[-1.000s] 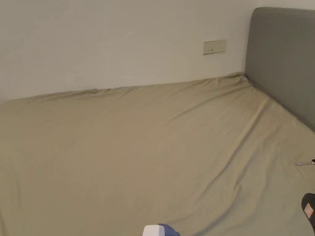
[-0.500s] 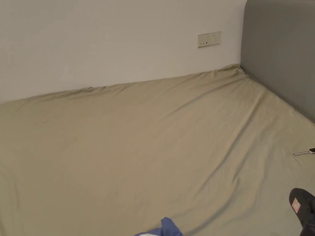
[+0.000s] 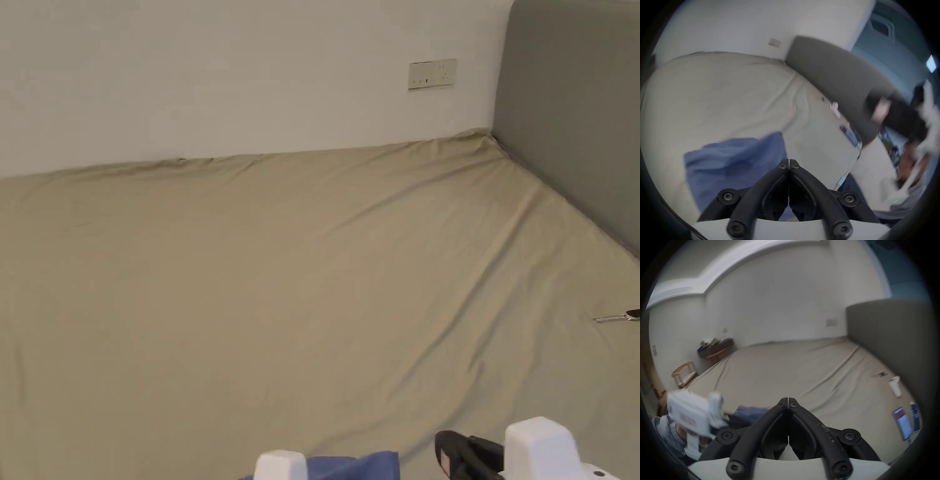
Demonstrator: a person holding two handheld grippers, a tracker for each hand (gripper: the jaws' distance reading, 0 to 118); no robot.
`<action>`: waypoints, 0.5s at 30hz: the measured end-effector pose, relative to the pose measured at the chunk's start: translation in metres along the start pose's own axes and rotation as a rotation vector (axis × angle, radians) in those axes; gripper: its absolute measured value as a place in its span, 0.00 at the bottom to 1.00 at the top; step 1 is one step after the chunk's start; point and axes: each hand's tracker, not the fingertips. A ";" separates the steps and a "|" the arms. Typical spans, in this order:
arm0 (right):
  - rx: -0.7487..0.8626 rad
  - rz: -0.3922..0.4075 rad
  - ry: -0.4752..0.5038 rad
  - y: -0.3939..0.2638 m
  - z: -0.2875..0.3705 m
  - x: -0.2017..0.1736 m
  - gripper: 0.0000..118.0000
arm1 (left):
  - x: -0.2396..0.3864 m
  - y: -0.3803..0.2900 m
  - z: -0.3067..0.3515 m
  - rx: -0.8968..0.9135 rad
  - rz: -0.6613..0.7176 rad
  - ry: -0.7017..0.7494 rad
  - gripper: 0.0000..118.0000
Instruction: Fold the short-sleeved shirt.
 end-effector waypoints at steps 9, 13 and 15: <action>-0.589 0.059 -0.012 -0.049 -0.141 -0.017 0.02 | -0.131 -0.017 0.111 0.170 0.449 0.008 0.00; -0.617 0.022 0.000 -0.040 -0.152 -0.014 0.02 | -0.177 -0.041 0.104 0.082 0.621 -0.075 0.06; -0.639 0.032 0.014 -0.037 -0.155 -0.013 0.02 | -0.201 -0.047 0.084 0.001 0.700 -0.128 0.49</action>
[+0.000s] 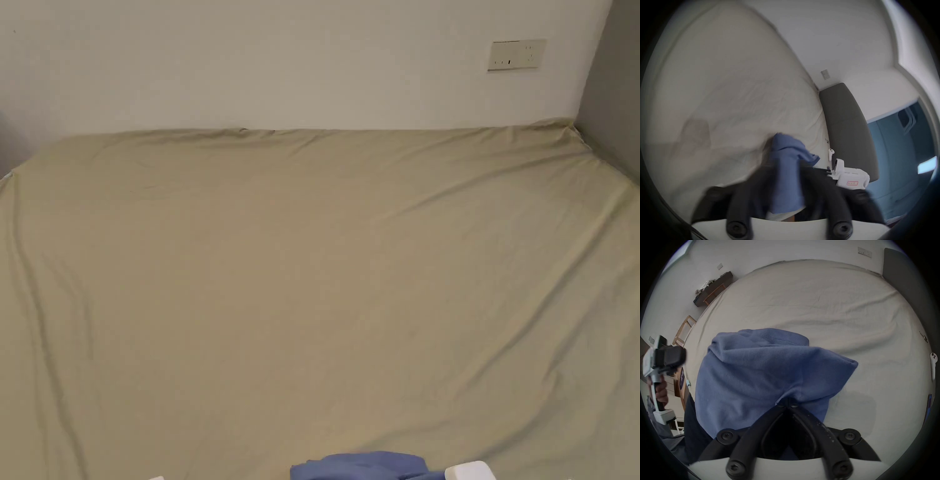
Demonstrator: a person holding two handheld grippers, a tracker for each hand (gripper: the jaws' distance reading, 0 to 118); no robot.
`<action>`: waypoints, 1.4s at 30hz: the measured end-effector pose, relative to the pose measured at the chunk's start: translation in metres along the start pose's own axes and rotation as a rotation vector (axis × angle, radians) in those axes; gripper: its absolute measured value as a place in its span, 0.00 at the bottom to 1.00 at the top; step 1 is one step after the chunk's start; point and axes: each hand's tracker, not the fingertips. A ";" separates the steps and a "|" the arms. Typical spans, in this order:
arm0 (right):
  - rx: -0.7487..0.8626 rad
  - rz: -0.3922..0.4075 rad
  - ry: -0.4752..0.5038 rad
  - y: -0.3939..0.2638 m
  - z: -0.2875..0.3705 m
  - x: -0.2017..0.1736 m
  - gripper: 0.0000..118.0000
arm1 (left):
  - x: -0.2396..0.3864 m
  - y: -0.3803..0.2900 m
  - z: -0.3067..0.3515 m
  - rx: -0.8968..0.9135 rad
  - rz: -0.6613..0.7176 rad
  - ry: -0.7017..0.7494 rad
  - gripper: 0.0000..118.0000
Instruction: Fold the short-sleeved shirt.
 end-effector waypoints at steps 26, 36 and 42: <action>0.448 -0.129 0.149 0.017 0.095 0.001 0.01 | 0.015 0.117 0.088 -0.123 -0.118 0.240 0.18; 0.412 -0.176 0.168 0.033 0.058 -0.028 0.01 | -0.087 0.191 0.250 0.124 0.072 0.514 0.18; 0.391 -0.147 0.157 0.034 0.057 -0.037 0.01 | -0.123 0.168 0.234 0.213 0.189 0.723 0.92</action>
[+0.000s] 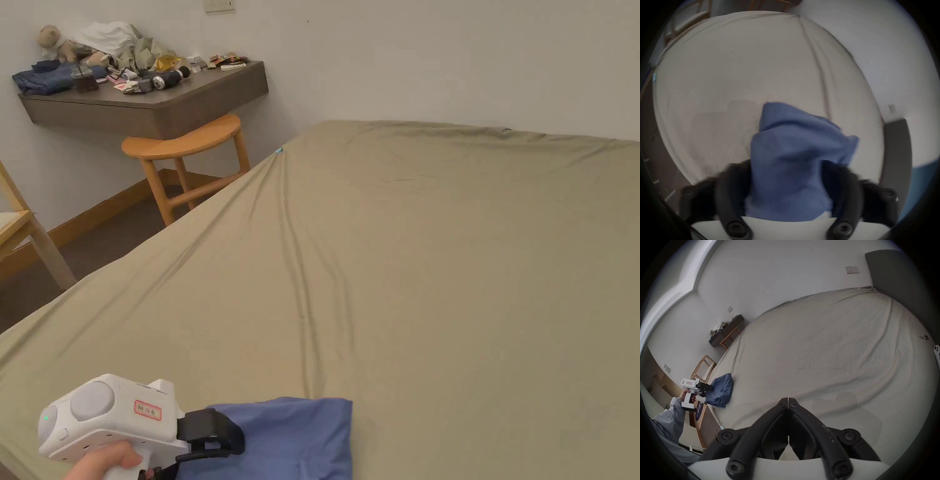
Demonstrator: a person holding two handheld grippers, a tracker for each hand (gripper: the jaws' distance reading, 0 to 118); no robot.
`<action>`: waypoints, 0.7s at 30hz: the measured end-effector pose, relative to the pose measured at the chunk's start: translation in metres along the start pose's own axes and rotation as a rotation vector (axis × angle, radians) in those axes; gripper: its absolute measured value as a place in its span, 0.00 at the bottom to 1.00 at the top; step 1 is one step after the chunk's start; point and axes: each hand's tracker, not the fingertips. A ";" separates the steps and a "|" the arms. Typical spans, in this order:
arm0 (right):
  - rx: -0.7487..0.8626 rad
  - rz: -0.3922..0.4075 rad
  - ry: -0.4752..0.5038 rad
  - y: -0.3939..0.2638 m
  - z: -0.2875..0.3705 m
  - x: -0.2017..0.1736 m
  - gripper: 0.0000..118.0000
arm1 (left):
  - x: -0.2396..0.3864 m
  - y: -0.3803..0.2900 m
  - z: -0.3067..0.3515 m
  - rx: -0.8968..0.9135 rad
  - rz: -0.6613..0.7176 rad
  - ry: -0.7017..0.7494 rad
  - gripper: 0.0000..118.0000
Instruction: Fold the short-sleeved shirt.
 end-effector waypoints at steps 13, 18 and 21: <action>0.125 -0.033 -0.010 -0.017 0.073 0.030 0.01 | 0.083 -0.085 0.082 0.250 -0.232 -0.083 0.00; 0.147 -0.009 -0.120 -0.033 0.103 0.048 0.01 | 0.162 -0.160 0.061 0.113 -0.375 -0.212 0.00; 0.184 0.089 -0.235 -0.043 0.122 0.055 0.01 | 0.219 -0.214 0.046 0.170 -0.550 -0.279 0.00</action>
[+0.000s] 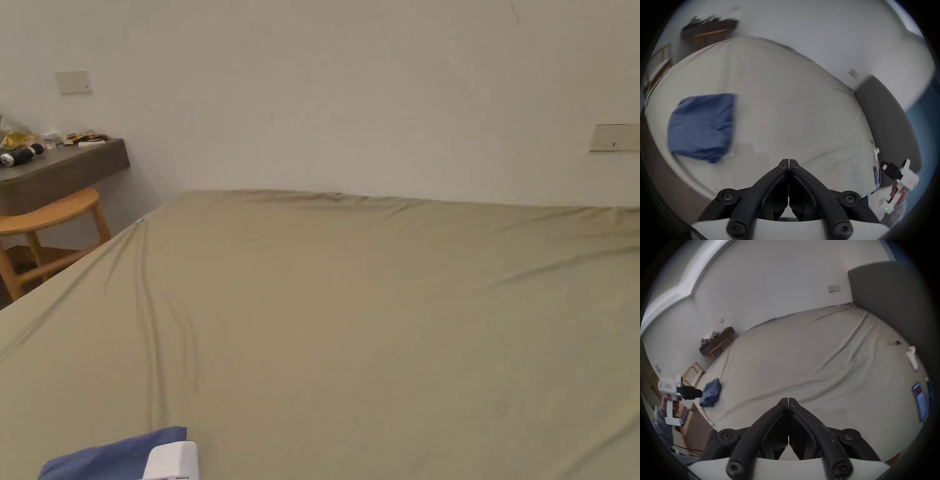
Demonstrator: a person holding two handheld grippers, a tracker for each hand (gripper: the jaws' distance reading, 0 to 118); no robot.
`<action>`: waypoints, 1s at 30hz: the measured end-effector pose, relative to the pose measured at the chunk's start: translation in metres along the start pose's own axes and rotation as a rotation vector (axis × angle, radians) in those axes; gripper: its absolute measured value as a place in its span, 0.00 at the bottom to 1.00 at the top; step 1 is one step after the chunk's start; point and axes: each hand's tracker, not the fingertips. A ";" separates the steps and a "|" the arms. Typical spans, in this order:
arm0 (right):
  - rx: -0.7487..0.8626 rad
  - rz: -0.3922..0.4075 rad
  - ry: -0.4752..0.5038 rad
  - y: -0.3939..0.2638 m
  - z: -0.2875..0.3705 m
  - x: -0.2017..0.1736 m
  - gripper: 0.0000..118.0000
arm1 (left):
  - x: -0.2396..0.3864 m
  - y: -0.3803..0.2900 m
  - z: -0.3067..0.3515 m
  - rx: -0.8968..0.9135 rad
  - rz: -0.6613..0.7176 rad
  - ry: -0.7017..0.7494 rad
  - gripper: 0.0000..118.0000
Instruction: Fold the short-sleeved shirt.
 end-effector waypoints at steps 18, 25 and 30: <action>0.703 0.184 -0.323 0.021 0.116 -0.009 0.01 | 0.255 -0.054 0.050 0.960 -0.455 0.002 0.00; 0.845 0.179 -0.387 0.014 0.125 -0.025 0.01 | 0.244 -0.067 0.058 1.009 -0.470 0.068 0.00; 0.849 0.171 -0.399 0.011 0.118 -0.028 0.01 | 0.235 -0.070 0.060 1.002 -0.449 0.103 0.00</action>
